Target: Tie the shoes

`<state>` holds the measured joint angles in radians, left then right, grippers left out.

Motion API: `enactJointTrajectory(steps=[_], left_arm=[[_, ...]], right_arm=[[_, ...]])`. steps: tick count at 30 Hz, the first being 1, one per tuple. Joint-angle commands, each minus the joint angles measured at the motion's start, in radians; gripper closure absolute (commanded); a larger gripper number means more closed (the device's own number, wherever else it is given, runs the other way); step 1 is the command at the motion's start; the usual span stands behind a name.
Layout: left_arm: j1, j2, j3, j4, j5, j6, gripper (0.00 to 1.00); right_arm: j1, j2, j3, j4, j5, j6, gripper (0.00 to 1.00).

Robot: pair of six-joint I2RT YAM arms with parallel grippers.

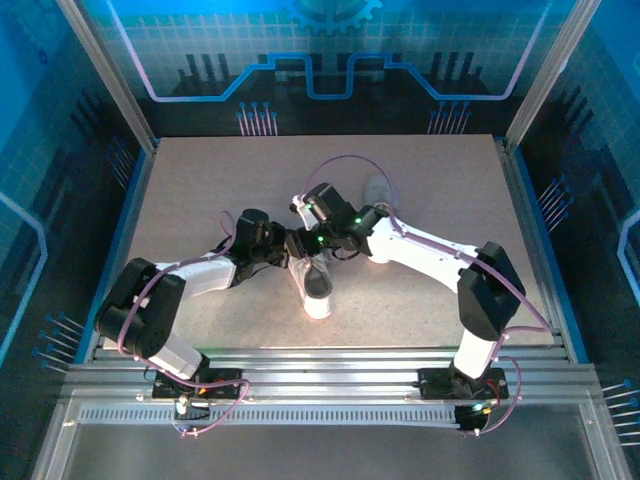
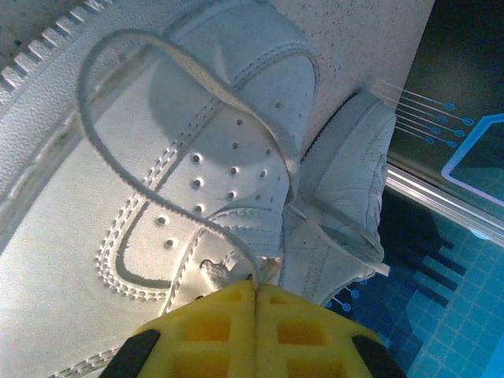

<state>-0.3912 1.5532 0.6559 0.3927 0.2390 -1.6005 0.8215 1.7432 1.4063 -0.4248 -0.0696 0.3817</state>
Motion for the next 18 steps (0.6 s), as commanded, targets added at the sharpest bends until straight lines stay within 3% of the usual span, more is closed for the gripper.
enactJointTrajectory(steps=[1, 9, 18], left_arm=[[-0.011, 0.018, -0.028, 0.070, -0.010, -0.034, 1.00], [-0.017, 0.001, -0.074, 0.149, 0.008, -0.051, 1.00], [-0.018, -0.026, -0.115, 0.201, 0.010, -0.072, 1.00]], right_arm=[[-0.034, -0.055, 0.015, 0.007, -0.047, 0.009, 0.59], [-0.126, -0.054, -0.044, -0.012, -0.113, 0.023, 0.63], [-0.144, -0.003, -0.078, 0.028, -0.188, 0.044, 0.65]])
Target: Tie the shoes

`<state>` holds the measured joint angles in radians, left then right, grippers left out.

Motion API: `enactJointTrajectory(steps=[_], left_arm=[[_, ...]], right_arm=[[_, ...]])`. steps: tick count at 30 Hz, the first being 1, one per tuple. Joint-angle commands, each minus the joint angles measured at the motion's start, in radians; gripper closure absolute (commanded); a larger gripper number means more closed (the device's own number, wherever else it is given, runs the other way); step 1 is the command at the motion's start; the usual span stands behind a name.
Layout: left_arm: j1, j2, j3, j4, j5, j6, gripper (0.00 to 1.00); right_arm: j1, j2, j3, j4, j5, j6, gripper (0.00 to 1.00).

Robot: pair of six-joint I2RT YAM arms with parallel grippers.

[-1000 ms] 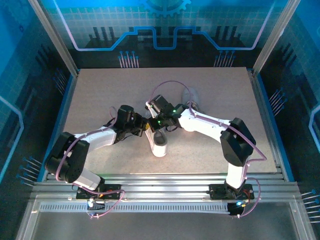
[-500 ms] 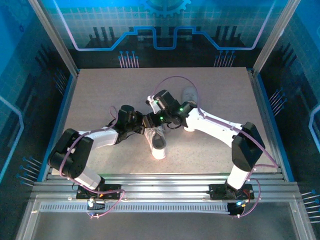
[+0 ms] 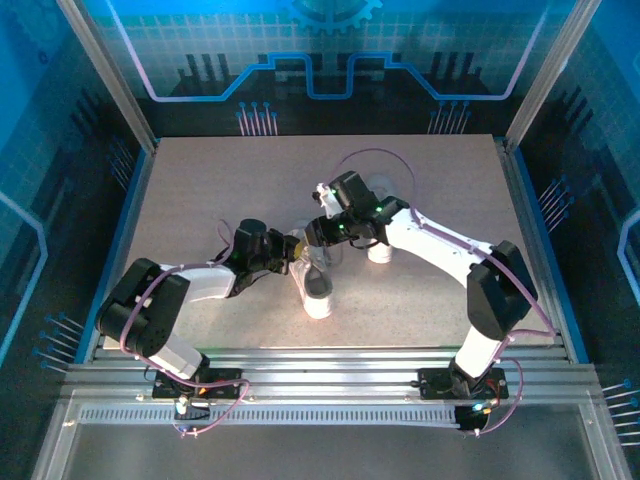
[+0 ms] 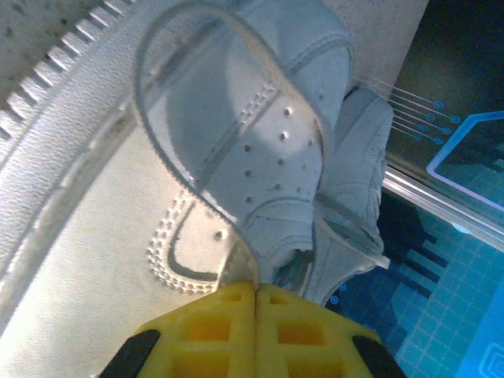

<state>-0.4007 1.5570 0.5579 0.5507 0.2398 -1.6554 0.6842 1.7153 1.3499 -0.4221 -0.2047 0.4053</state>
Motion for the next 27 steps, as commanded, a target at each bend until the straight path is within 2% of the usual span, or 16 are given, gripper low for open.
enactJointTrajectory(steps=[1, 12, 27], left_arm=[[-0.009, -0.032, -0.019, 0.043, 0.008, -0.018, 1.00], [-0.009, -0.038, -0.001, 0.061, 0.021, -0.026, 1.00], [-0.023, -0.028, 0.013, 0.069, 0.039, -0.035, 1.00]], right_arm=[[-0.008, 0.027, -0.027, 0.030, -0.058, 0.025, 0.65], [-0.018, 0.035, -0.060, 0.056, -0.052, 0.031, 0.68], [-0.024, 0.099, -0.017, 0.040, -0.087, 0.012, 0.70]])
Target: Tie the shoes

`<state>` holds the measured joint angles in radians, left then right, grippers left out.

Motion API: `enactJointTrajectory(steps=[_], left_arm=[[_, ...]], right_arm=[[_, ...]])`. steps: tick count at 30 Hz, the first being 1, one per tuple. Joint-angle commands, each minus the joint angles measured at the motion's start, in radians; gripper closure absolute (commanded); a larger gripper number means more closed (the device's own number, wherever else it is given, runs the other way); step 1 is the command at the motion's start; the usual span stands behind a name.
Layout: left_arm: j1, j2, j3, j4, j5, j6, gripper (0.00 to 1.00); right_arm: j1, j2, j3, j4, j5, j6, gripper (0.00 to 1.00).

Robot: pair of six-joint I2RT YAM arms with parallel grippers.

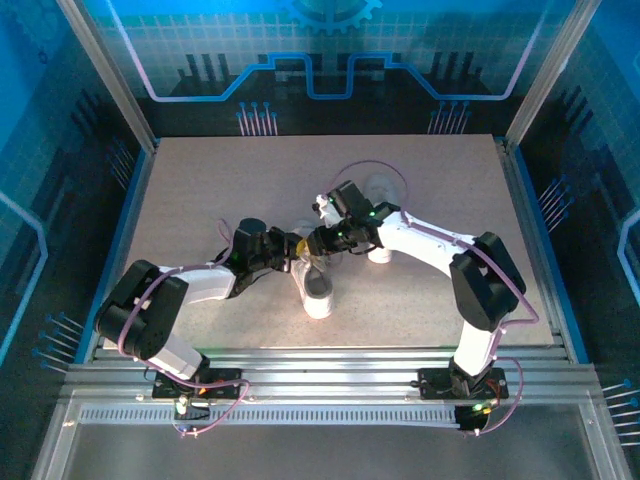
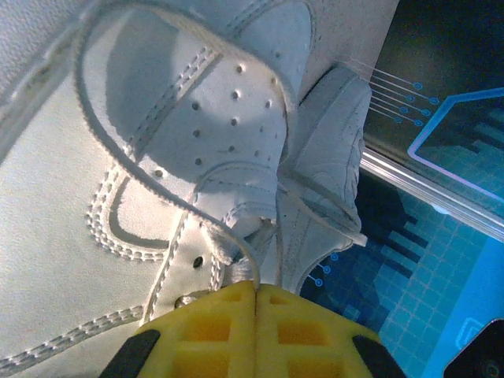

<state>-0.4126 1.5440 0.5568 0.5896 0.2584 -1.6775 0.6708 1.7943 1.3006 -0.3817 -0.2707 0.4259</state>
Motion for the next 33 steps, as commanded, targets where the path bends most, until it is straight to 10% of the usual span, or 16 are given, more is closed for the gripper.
enactJointTrajectory(steps=[1, 11, 20, 33], left_arm=[[-0.011, -0.015, 0.013, 0.030, 0.020, -0.013, 1.00], [-0.020, -0.012, 0.024, 0.030, 0.025, -0.012, 1.00], [-0.018, -0.003, 0.018, 0.045, 0.081, 0.045, 1.00], [0.033, -0.108, -0.006, -0.119, 0.105, 0.289, 0.56]], right_arm=[[-0.013, 0.024, 0.035, -0.001, -0.021, -0.010, 0.70], [-0.017, 0.074, 0.076, -0.019, -0.036, -0.030, 0.71], [-0.029, 0.029, 0.077, -0.026, -0.011, -0.096, 1.00], [-0.059, -0.114, 0.054, -0.203, 0.003, -0.190, 1.00]])
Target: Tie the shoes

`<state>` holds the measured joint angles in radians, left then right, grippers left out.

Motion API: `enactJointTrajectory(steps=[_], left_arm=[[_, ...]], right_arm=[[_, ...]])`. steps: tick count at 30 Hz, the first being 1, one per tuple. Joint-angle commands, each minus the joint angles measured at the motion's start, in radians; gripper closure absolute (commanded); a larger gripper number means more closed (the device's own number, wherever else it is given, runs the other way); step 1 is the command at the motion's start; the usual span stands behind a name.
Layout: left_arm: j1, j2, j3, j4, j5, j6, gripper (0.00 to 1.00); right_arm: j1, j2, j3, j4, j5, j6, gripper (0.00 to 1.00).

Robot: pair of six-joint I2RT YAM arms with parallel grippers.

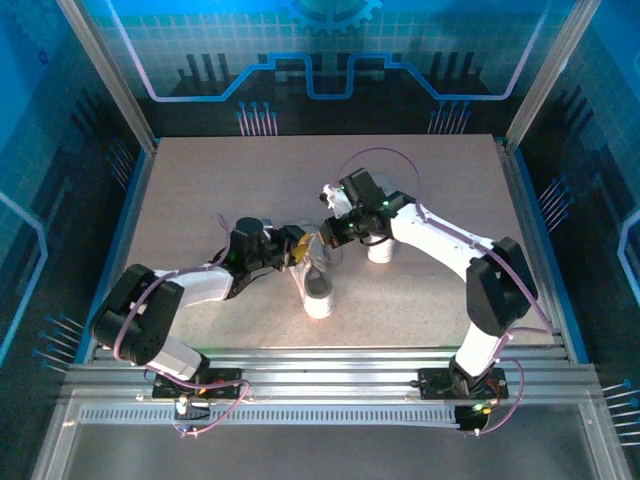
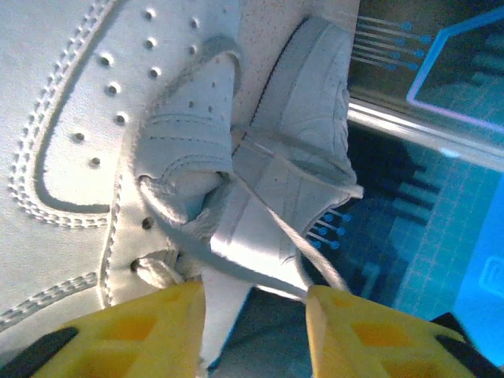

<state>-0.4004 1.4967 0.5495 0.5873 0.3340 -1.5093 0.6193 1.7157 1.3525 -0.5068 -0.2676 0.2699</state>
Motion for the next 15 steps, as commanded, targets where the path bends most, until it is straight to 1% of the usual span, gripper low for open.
enactJointTrajectory(steps=[1, 6, 8, 11, 15], left_arm=[[0.031, -0.082, 0.013, -0.176, 0.028, 0.164, 0.54], [0.112, -0.226, 0.113, -0.534, -0.016, 0.456, 0.50], [0.139, -0.273, 0.146, -0.605, -0.028, 0.580, 0.50], [0.149, -0.323, 0.177, -0.600, -0.022, 0.801, 0.50], [0.131, -0.350, 0.133, -0.397, 0.134, 1.112, 0.45]], right_arm=[[-0.008, -0.037, 0.008, -0.092, -0.003, -0.039, 1.00], [-0.006, -0.050, 0.068, -0.222, -0.036, -0.085, 1.00], [-0.006, -0.054, 0.105, -0.274, -0.041, -0.106, 1.00], [-0.006, -0.073, 0.154, -0.321, -0.045, -0.124, 1.00], [-0.005, -0.107, 0.202, -0.347, -0.045, -0.122, 1.00]])
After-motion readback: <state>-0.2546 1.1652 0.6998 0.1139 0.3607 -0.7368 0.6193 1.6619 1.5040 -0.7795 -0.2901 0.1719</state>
